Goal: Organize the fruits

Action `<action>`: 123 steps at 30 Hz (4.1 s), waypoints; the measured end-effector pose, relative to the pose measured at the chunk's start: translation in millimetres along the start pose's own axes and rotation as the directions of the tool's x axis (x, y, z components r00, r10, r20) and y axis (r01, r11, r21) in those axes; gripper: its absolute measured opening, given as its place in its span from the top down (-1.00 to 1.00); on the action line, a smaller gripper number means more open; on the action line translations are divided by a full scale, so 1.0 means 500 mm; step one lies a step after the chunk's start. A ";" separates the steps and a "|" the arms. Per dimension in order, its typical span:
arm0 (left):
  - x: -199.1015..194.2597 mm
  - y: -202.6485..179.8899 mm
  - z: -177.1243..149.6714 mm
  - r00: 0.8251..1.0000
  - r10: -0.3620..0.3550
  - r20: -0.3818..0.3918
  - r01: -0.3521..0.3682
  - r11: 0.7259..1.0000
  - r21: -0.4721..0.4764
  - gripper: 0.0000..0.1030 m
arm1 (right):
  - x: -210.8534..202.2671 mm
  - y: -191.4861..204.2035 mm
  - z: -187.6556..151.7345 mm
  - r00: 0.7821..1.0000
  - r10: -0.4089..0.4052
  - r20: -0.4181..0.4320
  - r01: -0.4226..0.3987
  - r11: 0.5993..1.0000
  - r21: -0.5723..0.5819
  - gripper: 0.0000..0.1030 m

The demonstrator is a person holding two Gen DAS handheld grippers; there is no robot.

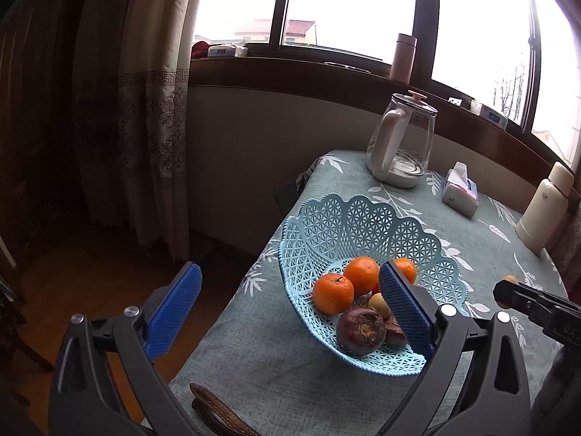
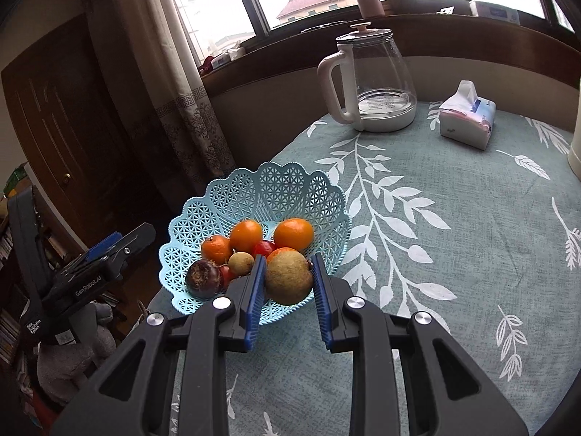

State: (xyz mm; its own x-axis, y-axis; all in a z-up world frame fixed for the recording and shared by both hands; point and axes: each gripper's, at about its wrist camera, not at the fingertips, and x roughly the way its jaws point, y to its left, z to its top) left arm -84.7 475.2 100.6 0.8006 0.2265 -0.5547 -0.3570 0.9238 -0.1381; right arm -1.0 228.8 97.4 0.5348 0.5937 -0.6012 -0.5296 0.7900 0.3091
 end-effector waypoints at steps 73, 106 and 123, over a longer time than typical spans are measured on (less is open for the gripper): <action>-0.014 -0.038 -0.011 0.999 -0.045 -0.023 0.046 0.997 0.055 -0.94 | 0.040 -0.006 -0.042 0.992 -0.122 0.028 0.122 0.993 0.006 -0.83; -0.051 -0.080 -0.034 0.999 0.027 0.036 -0.034 0.979 0.201 -0.94 | -0.062 0.074 -0.047 0.866 -0.367 0.340 0.435 0.888 -0.150 -0.90; -0.059 -0.086 -0.040 0.997 0.059 0.053 -0.071 0.967 0.246 -0.94 | -0.028 0.095 -0.063 0.894 -0.362 0.263 0.425 0.872 -0.243 -0.90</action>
State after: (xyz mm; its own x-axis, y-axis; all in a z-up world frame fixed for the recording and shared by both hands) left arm -102.6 422.4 106.8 0.8025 0.2971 -0.5174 -0.2832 0.9530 0.1081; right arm -54.4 253.4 97.1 0.8432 0.2848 -0.4559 -0.3945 0.9040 -0.1649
